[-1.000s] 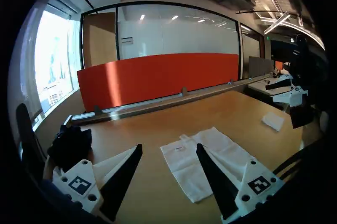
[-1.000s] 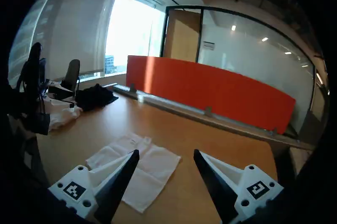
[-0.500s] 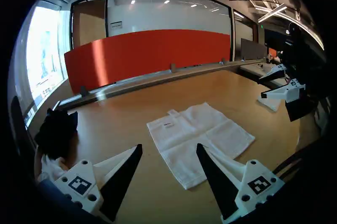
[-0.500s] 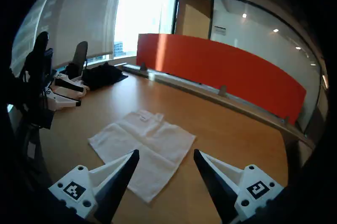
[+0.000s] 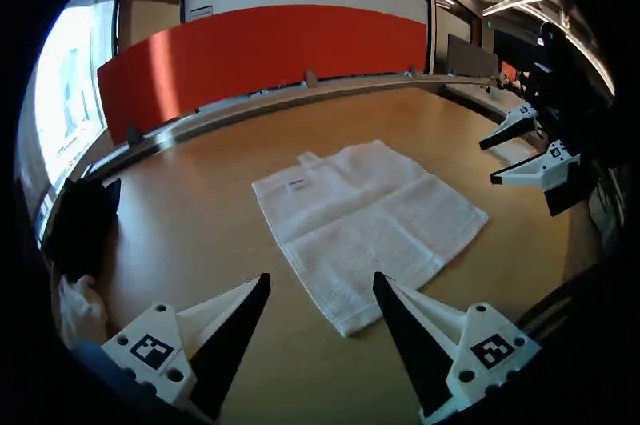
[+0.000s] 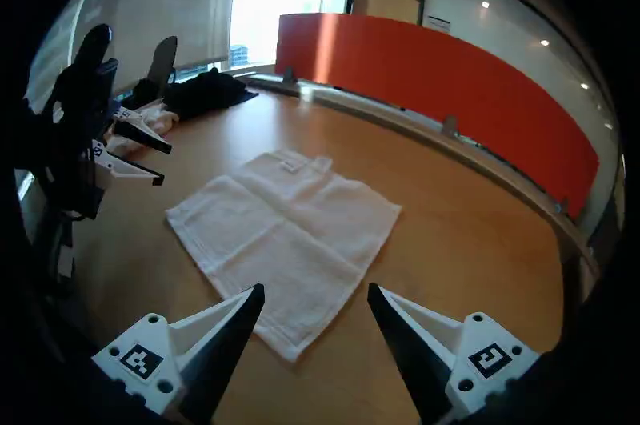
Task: Fold towel
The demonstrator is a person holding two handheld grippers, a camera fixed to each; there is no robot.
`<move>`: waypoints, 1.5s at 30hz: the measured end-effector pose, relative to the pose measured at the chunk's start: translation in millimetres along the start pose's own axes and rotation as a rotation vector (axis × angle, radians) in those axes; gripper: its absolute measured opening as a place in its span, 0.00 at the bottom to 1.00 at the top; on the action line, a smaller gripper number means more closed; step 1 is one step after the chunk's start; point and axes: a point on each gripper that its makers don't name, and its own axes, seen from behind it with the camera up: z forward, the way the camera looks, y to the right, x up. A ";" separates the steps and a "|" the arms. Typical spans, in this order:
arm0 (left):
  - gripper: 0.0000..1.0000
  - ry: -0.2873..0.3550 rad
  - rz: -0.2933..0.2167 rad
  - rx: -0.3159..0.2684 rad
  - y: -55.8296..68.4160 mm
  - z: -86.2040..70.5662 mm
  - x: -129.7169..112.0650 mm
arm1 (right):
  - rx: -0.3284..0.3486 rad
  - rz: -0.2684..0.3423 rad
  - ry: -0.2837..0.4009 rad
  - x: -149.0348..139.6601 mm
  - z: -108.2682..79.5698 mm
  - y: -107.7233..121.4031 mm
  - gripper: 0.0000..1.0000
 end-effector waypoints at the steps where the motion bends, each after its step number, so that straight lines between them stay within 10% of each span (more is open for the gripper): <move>1: 0.95 -0.009 -0.001 -0.004 1.1 2.4 -3.5 | 0.006 -0.002 -0.008 -3.9 2.4 -2.0 1.00; 30: 0.93 -0.198 0.069 -0.077 23.4 37.1 -66.5 | 0.123 -0.021 -0.206 -83.4 20.7 -17.5 0.91; 45: 0.75 -0.228 0.047 -0.086 29.1 40.3 -70.8 | 0.147 -0.019 -0.227 -88.1 22.9 -19.0 0.58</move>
